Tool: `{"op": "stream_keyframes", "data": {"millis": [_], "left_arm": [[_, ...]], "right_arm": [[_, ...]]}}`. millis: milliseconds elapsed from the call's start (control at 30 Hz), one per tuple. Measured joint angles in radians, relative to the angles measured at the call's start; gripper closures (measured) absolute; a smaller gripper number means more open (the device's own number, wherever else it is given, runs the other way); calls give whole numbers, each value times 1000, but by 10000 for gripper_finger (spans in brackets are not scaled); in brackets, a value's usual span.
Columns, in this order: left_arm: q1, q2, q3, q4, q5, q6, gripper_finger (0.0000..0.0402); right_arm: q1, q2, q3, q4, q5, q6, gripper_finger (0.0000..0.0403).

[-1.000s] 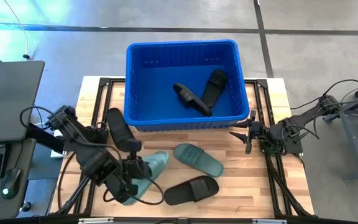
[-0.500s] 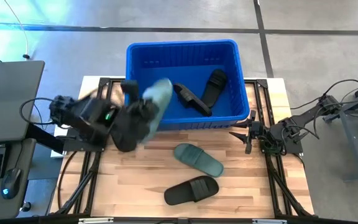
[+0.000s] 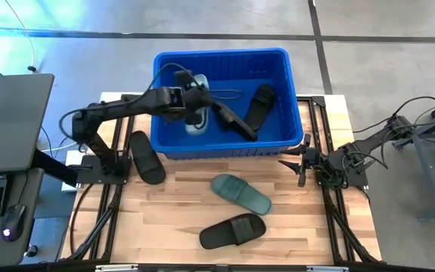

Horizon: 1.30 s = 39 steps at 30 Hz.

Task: Pick and place slides into bin
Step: Put the green slipper into the blue bin

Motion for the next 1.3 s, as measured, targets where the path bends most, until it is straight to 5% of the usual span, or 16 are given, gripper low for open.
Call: {"op": "stream_keyframes", "data": {"millis": [167,567,900,1300], "left_arm": [[102,1,-217,297,141,70,401],[278,-3,-451,364,198,11,393],[323,-3,-486,396,396,-12,355],[320,-3,-472,391,486,41,272]], "right_arm": [[0,0,0,0,-3,23,257],[0,0,0,-10,-103,60,256],[0,0,0,-10,-105,62,256],[0,0,0,-10,-103,15,257]]}}
